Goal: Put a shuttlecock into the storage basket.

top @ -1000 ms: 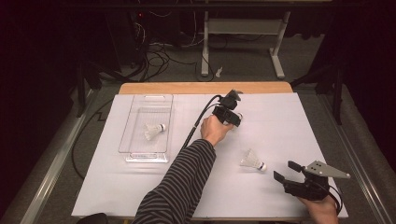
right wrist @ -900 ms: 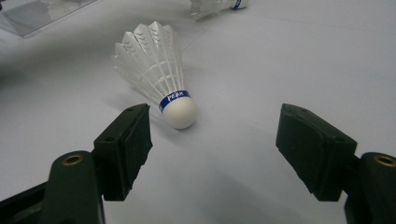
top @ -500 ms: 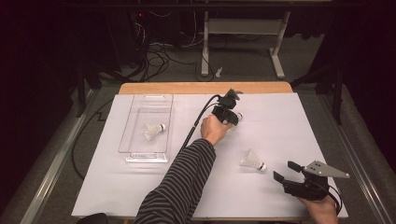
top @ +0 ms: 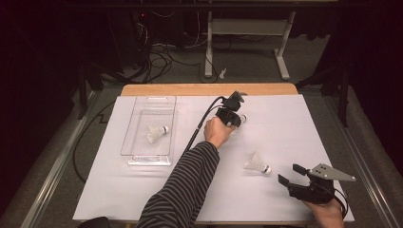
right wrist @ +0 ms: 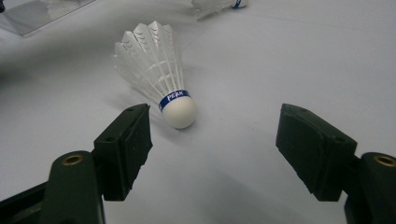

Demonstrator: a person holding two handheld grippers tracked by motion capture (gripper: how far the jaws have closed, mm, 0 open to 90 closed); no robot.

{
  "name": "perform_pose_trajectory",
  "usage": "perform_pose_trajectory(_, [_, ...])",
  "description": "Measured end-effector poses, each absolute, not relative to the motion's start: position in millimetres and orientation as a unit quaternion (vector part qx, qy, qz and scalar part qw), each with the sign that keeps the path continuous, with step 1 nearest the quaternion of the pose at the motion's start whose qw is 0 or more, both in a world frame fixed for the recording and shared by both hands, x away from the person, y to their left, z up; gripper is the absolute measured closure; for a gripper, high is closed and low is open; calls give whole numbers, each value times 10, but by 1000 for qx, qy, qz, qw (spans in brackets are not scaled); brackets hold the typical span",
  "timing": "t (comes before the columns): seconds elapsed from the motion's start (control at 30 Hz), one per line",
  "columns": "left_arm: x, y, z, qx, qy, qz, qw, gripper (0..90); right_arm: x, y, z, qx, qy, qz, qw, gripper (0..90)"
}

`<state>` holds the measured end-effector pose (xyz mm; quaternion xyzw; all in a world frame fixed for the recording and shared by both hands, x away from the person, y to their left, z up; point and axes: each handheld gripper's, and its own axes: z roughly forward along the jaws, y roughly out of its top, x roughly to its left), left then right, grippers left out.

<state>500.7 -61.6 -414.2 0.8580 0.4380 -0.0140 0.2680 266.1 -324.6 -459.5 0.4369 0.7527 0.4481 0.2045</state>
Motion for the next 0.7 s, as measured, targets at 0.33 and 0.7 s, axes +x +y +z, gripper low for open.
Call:
perform_pose_trajectory(0.33, [4985,-583,-4081,861,432,-10,270,898,2659,-3246,-4594,437,753,448,206,271])
perform_pose_trajectory(0.7, [4935,-557,-4008,866,419,-9,272,898,2657,-3246,-4594,437,753,447,207,270])
